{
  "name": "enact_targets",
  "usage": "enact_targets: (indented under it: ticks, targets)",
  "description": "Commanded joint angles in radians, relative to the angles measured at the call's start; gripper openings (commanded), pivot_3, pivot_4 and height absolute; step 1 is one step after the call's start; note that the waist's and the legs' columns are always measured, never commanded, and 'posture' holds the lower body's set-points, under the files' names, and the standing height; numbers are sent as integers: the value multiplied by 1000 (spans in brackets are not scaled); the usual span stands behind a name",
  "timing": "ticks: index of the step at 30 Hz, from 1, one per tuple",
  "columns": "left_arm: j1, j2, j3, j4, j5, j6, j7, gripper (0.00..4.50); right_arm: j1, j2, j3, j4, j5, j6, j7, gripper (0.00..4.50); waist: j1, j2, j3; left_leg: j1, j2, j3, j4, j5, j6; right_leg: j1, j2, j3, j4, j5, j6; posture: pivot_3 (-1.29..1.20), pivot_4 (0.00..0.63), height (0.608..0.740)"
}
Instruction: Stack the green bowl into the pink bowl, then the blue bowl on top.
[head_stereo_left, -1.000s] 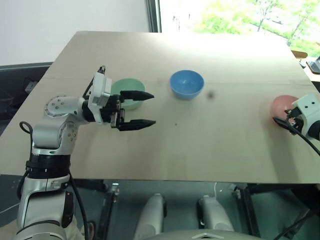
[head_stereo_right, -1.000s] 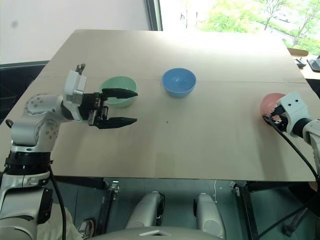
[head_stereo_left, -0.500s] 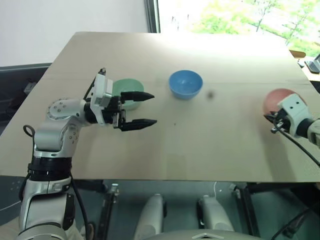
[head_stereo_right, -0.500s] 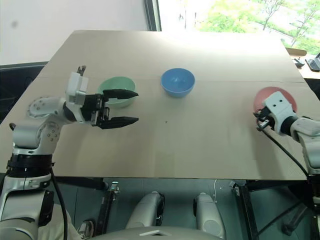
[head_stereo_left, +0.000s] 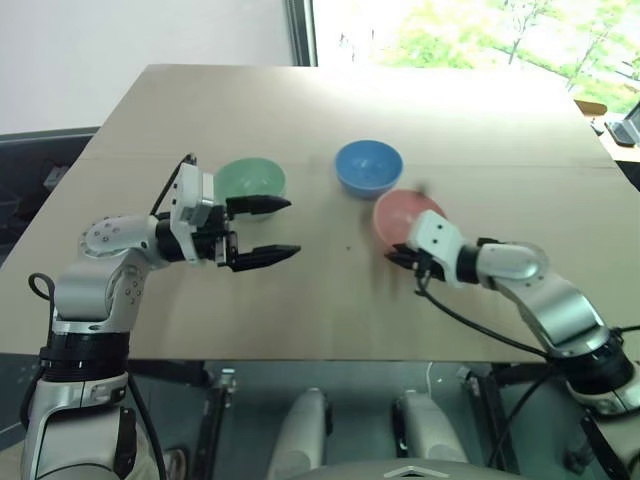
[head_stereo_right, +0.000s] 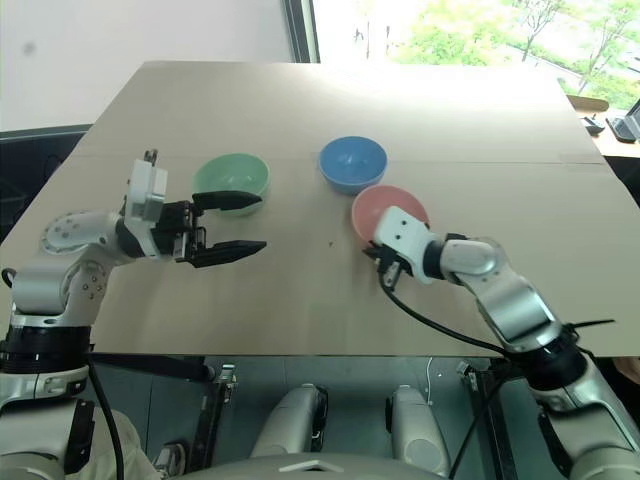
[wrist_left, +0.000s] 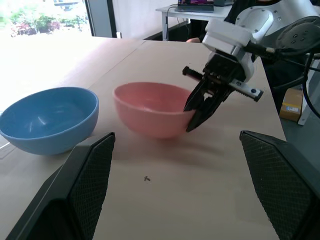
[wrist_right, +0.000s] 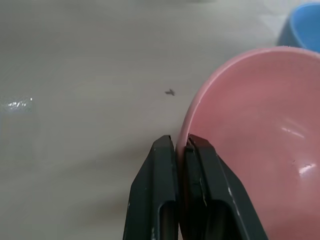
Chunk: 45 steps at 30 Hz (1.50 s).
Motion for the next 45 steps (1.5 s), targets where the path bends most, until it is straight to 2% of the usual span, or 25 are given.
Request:
enact_targets:
  ticks: [1,6,11,15,17,21,26,32,35,37,39,41,45]
  targets:
    - [20,14,33,-57,-23,4,17,4239,-47,19,6,-4,1,23,26,1369,0,0,0,0,0,0,0,0,0,0,0,0,0,0,0,0,150,740]
    - [29,6,33,-59,-15,13,51,4239,-61,22,-24,-40,20,56,49,2904,-2,0,0,0,0,0,0,0,0,0,0,0,0,0,0,0,150,740]
    - [23,-8,16,-45,7,5,90,4239,-130,39,-151,-77,108,87,52,2904,-3,0,0,0,0,-1,0,0,0,0,0,0,0,0,0,0,150,740]
    - [4,-36,2,-36,69,-36,167,4239,-201,26,-200,3,83,37,24,2904,-4,0,0,0,0,-1,0,0,0,0,0,0,1,0,0,0,150,740]
    - [-4,-49,-17,-43,145,-76,235,4239,-210,11,-223,46,66,-20,18,2904,0,0,0,0,0,-1,0,0,0,0,0,-1,0,0,0,0,150,740]
    - [-35,-48,-66,-47,285,-98,353,4239,-145,7,-320,31,117,-158,33,2904,3,0,0,-1,-2,-1,0,0,0,0,-1,0,0,0,0,0,150,740]
    - [-82,-37,-90,-13,342,-67,402,4239,-49,12,-395,-42,215,-162,50,2904,-1,0,0,-1,-1,0,-1,0,0,0,-1,0,0,0,0,0,150,740]
    - [-89,-25,-61,-36,350,68,478,4239,-2,10,-378,-133,228,-155,31,2904,-8,0,0,0,-1,0,-1,0,0,0,0,0,1,0,0,0,150,740]
    - [-3,-33,13,-94,204,54,373,4239,-76,6,-255,-63,120,-219,62,2904,-13,0,0,0,-1,0,-1,0,0,0,0,1,1,0,0,0,150,740]
    - [45,-7,48,-90,171,22,311,4239,-143,15,-185,26,55,-274,83,2904,-13,0,0,0,0,5,-1,0,0,-3,-1,4,3,0,0,0,150,740]
    - [94,51,63,-57,214,-53,269,4239,-225,48,-125,154,6,-338,105,2904,-18,0,1,0,1,5,-1,0,0,-6,0,4,5,0,0,0,150,740]
    - [103,78,65,-59,286,-57,350,4239,-282,83,-108,240,-9,-376,110,2904,-18,0,1,0,2,6,-1,0,0,-7,1,5,6,0,0,0,150,740]
    - [102,79,52,-153,378,3,504,4239,-266,128,-186,203,118,-365,153,2904,4,-1,1,-2,1,5,-1,0,0,-7,0,5,5,0,0,0,150,740]
